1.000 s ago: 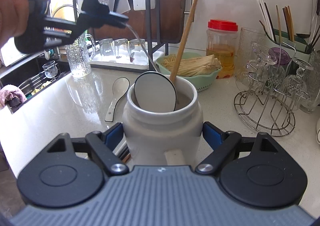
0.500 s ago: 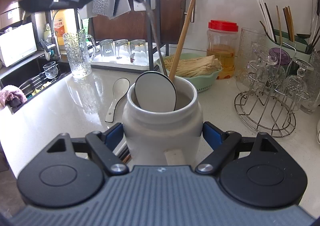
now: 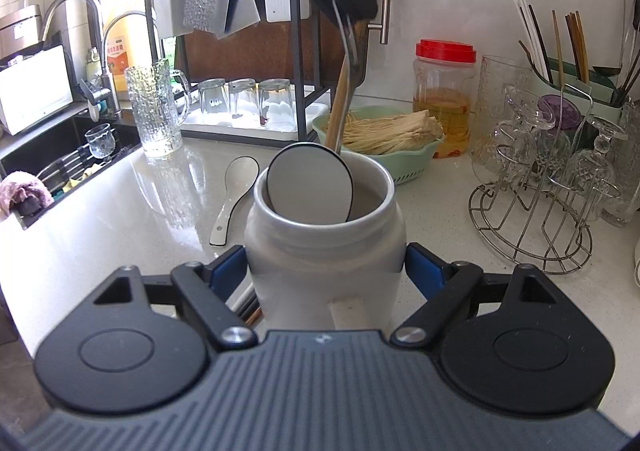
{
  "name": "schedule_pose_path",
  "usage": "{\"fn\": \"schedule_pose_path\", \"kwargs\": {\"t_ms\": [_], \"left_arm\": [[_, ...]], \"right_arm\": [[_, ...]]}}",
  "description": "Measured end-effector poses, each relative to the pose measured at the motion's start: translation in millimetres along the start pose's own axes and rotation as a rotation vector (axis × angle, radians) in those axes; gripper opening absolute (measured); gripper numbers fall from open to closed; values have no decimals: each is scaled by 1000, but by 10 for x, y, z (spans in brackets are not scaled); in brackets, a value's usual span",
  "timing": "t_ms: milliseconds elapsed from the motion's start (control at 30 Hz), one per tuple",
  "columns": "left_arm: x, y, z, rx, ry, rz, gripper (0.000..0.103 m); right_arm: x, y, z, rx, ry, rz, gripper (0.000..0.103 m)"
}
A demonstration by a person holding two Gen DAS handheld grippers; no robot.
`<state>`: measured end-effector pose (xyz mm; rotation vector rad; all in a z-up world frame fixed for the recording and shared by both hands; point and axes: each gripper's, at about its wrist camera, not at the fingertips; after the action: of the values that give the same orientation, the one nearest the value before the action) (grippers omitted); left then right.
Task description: Organize utensils
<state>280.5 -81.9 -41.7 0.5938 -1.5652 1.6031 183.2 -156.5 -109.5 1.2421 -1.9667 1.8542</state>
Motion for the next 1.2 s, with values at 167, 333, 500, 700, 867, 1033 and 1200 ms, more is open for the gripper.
{"fn": "schedule_pose_path", "kwargs": {"t_ms": [167, 333, 500, 700, 867, 1033, 1200], "left_arm": [[-67, -126, 12, -8, -22, -81, 1], [-194, -160, 48, -5, -44, -158, 1], [-296, -111, 70, 7, -53, -201, 1], [-384, -49, 21, 38, -39, -226, 1], [-340, -43, -18, 45, -56, -210, 4], [-199, 8, -222, 133, -56, -165, 37], [-21, 156, -498, 218, -82, -109, 37]], "right_arm": [[3, 9, -2, 2, -1, 6, 88], [1, 8, -2, 1, 0, 6, 88], [2, 10, -1, 2, -1, 6, 88], [2, 15, -1, 2, -1, 6, 88], [2, 18, 1, 6, -3, 3, 88], [9, 12, 9, 10, -9, -11, 88], [6, -4, 15, 12, -11, -24, 88]]}}
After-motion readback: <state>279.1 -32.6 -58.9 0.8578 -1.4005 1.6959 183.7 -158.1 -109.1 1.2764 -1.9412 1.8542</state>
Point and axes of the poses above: each gripper's, at about its wrist camera, not at the fingertips, and x roughly against the way its jaws point, z to its right, y to its underside, and after that the axes turned 14 degrees about -y, right-handed
